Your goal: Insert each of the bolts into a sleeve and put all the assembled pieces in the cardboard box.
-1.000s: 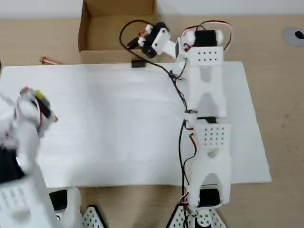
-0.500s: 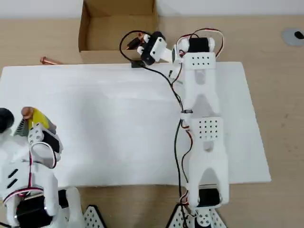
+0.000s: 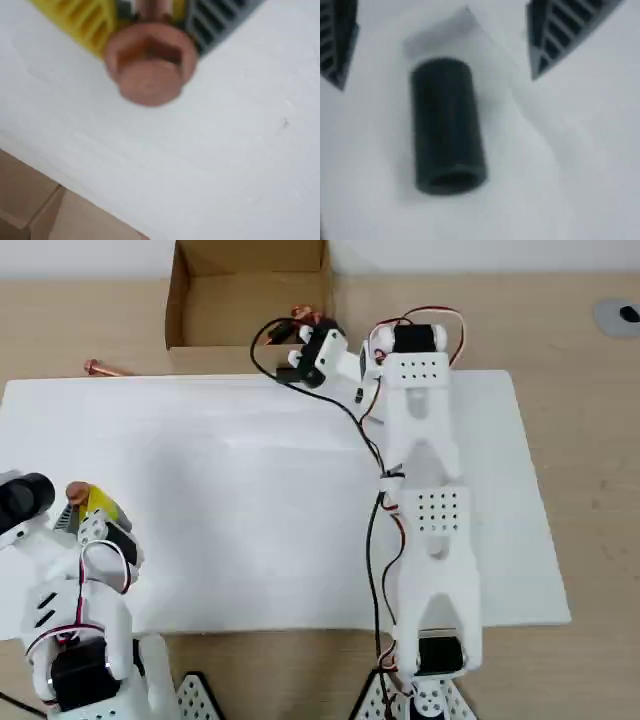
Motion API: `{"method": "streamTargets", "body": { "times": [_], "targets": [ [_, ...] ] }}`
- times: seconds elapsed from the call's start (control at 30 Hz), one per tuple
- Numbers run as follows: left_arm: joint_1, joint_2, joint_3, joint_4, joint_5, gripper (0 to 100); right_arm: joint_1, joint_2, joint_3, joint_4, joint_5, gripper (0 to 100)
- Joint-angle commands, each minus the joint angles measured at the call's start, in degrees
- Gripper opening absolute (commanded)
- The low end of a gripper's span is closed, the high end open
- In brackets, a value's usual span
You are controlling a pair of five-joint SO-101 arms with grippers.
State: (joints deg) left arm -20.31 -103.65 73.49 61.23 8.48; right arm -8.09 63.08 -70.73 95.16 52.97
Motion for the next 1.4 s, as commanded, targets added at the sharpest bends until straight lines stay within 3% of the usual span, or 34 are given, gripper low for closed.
{"method": "streamTargets", "body": {
  "times": [0.0, 0.57, 0.93, 1.37],
  "targets": [
    [-0.53, -0.84, 0.44, -1.76, 0.00, 1, -1.36, -0.48, 2.07, -2.99, 0.70, 32.0],
    [-0.88, -0.84, 3.52, -4.66, -0.35, 1, -3.82, 4.35, 2.33, -5.36, 1.67, 32.7],
    [-0.88, -0.84, 3.16, -4.75, -0.44, 1, -4.09, 4.09, 0.92, -1.93, 1.85, 5.0],
    [-0.35, -0.84, 1.23, -4.92, -0.44, 1, -4.09, 3.82, -20.26, 7.30, -1.14, 3.4]
  ]
}}
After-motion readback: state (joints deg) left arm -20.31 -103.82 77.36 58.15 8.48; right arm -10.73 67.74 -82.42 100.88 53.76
